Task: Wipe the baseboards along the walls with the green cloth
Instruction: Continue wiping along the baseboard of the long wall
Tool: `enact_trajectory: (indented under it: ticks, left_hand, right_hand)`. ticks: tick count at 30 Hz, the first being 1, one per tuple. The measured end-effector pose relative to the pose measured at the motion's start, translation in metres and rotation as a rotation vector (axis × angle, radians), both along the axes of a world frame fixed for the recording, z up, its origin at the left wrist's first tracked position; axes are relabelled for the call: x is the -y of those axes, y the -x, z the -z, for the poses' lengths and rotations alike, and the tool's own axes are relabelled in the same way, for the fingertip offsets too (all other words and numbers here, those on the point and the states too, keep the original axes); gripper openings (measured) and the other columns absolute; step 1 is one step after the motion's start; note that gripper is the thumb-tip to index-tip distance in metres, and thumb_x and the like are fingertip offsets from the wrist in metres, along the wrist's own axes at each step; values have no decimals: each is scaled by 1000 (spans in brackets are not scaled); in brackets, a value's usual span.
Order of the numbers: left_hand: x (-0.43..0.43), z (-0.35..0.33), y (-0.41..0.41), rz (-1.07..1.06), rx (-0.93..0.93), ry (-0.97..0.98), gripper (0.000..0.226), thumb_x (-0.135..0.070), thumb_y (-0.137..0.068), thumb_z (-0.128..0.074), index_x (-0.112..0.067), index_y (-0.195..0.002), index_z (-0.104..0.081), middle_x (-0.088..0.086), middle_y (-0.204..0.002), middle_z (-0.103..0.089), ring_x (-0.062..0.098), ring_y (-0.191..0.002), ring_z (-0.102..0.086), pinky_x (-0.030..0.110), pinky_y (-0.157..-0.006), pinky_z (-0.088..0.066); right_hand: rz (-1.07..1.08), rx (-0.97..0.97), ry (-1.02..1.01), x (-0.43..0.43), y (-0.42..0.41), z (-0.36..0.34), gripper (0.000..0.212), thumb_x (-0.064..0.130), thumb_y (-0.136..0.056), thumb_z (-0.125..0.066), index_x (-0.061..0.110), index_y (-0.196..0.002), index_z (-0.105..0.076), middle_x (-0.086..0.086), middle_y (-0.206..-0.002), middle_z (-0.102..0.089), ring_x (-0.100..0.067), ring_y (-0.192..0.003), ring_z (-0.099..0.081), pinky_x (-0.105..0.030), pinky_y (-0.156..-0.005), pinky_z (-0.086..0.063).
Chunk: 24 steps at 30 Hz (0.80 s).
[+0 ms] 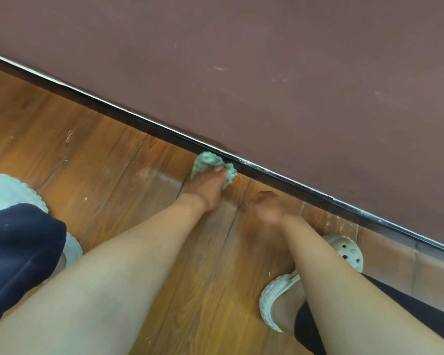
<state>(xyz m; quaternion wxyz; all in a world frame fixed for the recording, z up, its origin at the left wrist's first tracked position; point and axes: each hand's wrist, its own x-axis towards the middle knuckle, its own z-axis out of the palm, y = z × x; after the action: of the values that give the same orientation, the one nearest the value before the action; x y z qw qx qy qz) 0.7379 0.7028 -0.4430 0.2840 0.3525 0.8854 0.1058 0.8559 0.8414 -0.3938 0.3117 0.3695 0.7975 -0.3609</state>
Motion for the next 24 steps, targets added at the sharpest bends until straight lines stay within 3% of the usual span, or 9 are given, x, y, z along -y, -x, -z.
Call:
enact_trajectory:
  ticks: [2,4,8,10,13,17,19,21,24]
  left_hand:
    - [-7,-3,-14,96,80,-45,26,-11,-89,-58,-19,-113,-58,7,-128,-60,30,-117,-58,37,-97,-49]
    - [-15,-5,-29,147,196,-95,24,-17,-90,-56,-20,-113,-61,5,-126,-63,28,-116,-59,38,-97,-50]
    - [-16,-4,-31,34,322,-84,22,-18,-94,-55,-21,-115,-61,4,-130,-60,26,-120,-57,35,-99,-48]
    - [-11,-8,-19,-107,294,-40,22,-15,-93,-58,-20,-114,-59,5,-129,-60,27,-118,-58,30,-96,-46]
    - [-1,-14,2,-304,211,27,36,-15,-91,-59,-19,-127,-57,7,-137,-58,30,-123,-58,34,-104,-46]
    - [1,-44,14,-645,309,9,42,-23,-98,-56,-4,-135,-56,15,-135,-62,32,-125,-59,35,-103,-47]
    - [4,-65,13,-798,458,-109,34,-16,-95,-56,1,-122,-65,17,-121,-68,32,-115,-66,40,-100,-54]
    - [7,-74,15,-938,567,-228,40,-21,-85,-58,-1,-119,-67,17,-117,-71,32,-109,-69,46,-97,-57]
    - [10,-75,16,-991,642,-371,50,-24,-73,-55,-6,-119,-64,16,-113,-72,32,-99,-71,45,-93,-58]
  right_hand:
    - [-32,-8,42,2,5,0,38,33,-100,-49,11,-130,-60,-9,-128,-60,-28,-108,-61,-33,-88,-48]
    - [-87,-32,54,4,10,-2,36,32,-100,-48,10,-126,-62,-8,-117,-60,-22,-91,-57,-27,-74,-44]
    - [-102,-32,45,3,14,-6,31,32,-100,-47,11,-116,-64,-4,-101,-56,-17,-73,-54,-24,-57,-38]
    - [-132,-25,43,-2,12,-7,29,32,-101,-47,13,-118,-61,-2,-104,-50,-18,-80,-53,-23,-62,-39]
    - [-135,-23,52,-5,11,-14,40,35,-103,-46,11,-132,-56,0,-112,-45,-15,-98,-45,-24,-82,-37]
    - [-76,-32,77,-5,9,-30,37,32,-102,-48,12,-131,-59,-8,-131,-54,-30,-111,-61,-37,-92,-54]
    - [-65,-66,86,-3,8,-40,26,27,-101,-47,11,-112,-65,-8,-108,-58,-29,-91,-65,-39,-81,-57]
    - [-13,-124,79,-2,9,-55,19,22,-99,-49,10,-92,-62,-6,-78,-54,-23,-62,-54,-37,-67,-52]
    - [27,-208,64,2,11,-77,10,19,-95,-55,18,-104,-60,-10,-84,-53,-25,-65,-48,-36,-65,-48]
